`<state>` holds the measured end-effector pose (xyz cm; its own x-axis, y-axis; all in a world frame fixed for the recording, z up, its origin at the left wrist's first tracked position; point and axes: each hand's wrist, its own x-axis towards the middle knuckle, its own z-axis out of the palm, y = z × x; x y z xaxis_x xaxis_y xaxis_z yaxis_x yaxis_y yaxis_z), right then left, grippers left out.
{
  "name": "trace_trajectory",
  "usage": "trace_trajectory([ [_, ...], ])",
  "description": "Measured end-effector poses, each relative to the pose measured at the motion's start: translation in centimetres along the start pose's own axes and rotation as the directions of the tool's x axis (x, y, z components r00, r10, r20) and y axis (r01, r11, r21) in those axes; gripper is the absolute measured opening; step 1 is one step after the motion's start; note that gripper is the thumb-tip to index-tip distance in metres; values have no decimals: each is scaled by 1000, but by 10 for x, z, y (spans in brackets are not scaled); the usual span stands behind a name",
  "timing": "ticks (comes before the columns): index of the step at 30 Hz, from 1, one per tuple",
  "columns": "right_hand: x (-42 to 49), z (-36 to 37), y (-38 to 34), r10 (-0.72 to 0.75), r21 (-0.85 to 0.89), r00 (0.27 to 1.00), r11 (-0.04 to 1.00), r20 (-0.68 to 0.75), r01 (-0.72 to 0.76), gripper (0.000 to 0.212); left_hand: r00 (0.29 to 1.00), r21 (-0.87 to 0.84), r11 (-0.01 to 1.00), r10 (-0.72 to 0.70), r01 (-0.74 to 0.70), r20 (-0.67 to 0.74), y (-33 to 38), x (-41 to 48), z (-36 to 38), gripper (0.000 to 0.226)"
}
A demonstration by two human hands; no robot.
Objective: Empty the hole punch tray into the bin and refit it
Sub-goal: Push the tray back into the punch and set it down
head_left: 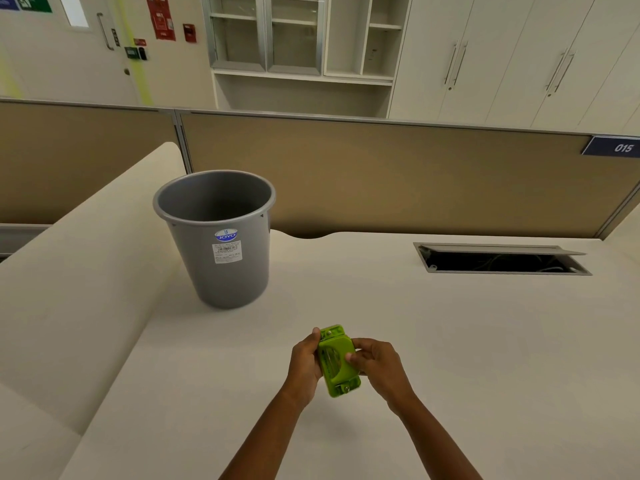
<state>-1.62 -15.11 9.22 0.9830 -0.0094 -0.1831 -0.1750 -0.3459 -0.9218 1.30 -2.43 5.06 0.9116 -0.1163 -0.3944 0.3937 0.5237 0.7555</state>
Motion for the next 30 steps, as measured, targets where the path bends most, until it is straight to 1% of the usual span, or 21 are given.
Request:
trace_trajectory([
  [2, 1, 1, 0, 12, 43, 1000, 999, 20, -13, 20, 999, -41, 999, -6, 5, -38, 1, -1, 1, 42],
  [4, 2, 0, 2, 41, 111, 999, 993, -17, -39, 20, 997, -105, 994, -30, 23, -64, 3, -1, 2, 43],
  [6, 4, -3, 7, 89, 127, 994, 989, -65, -80, 20, 994, -182, 983, -53, 36, -91, 5, -2, 1, 41],
  [7, 4, -5, 9, 123, 127, 990, 985, -62, -114, 20, 992, -227, 973, -62, 37, -106, 5, -3, 1, 39],
  [8, 3, -7, 11, 166, 136, 986, 978, -28, -161, 21, 990, -262, 965, -66, 32, -121, 6, -3, 0, 38],
  [10, 0, -8, 13, 254, 185, 962, 945, 103, -270, 21, 988, -286, 958, -62, 19, -144, 7, -2, -2, 37],
  [12, -3, -8, 14, 294, 238, 935, 911, 197, -337, 18, 986, -277, 961, -63, 18, -152, 7, -3, -2, 37],
  [13, -3, -8, 14, 301, 252, 932, 904, 202, -346, 19, 987, -275, 961, -65, 22, -148, 7, -4, -1, 38],
  [17, -1, -6, 16, 351, 279, 931, 889, 95, -364, 24, 992, -256, 966, -57, 25, -117, 7, -7, 4, 35],
  [21, 0, -4, 10, 422, 290, 906, 865, 24, -410, 23, 993, -209, 978, -29, 5, -113, 6, -7, 7, 33],
  [24, -1, -4, 4, 483, 304, 874, 827, 45, -473, 19, 991, -166, 986, -38, 16, -126, 5, -6, 9, 32],
  [27, 2, -3, 4, 508, 350, 857, 790, 84, -503, 33, 991, -137, 990, -46, 29, -124, 1, -6, 10, 33],
  [30, -1, -6, 4, 523, 353, 844, 772, 120, -529, 30, 990, -104, 994, -52, 39, -129, -3, -6, 8, 31],
])
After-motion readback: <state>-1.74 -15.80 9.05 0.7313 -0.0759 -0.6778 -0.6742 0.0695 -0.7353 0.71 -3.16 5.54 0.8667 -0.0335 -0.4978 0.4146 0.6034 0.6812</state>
